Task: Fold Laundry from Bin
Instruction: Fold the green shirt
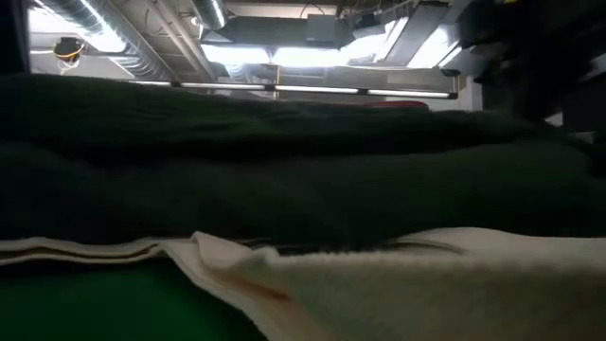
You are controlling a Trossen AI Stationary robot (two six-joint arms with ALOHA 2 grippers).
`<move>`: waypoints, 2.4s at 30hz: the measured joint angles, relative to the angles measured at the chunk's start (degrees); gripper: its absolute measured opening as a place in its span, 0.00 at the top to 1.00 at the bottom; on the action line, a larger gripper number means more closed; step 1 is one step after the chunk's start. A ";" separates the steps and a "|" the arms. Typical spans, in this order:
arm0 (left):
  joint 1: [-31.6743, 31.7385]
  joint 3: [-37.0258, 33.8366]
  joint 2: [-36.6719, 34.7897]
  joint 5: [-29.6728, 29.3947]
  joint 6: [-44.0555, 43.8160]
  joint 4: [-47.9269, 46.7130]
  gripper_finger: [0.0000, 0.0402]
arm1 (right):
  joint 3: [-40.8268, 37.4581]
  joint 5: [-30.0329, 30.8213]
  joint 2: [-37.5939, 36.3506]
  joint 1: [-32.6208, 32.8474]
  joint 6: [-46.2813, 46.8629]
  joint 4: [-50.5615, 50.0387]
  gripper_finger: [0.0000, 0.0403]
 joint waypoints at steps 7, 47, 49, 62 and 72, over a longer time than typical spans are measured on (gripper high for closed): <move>1.82 -2.25 0.00 2.57 0.01 -0.33 1.00 | 0.02 2.13 0.00 -9.78 -9.20 -0.01 0.97; 8.11 -10.03 -0.07 3.02 0.21 -9.66 0.74 | 2.66 13.47 0.82 -18.63 -26.36 1.14 0.60; 8.28 -8.17 -0.07 2.40 0.80 -12.50 0.74 | 4.46 11.45 0.81 -18.63 -24.42 -0.83 0.60; 7.72 0.13 -0.11 3.07 11.66 2.42 0.75 | 9.16 -10.98 0.81 -15.01 -12.54 -1.28 0.59; 8.24 -3.04 -0.08 0.01 15.04 12.60 0.75 | 9.14 -9.08 0.81 -9.32 -12.59 2.43 0.59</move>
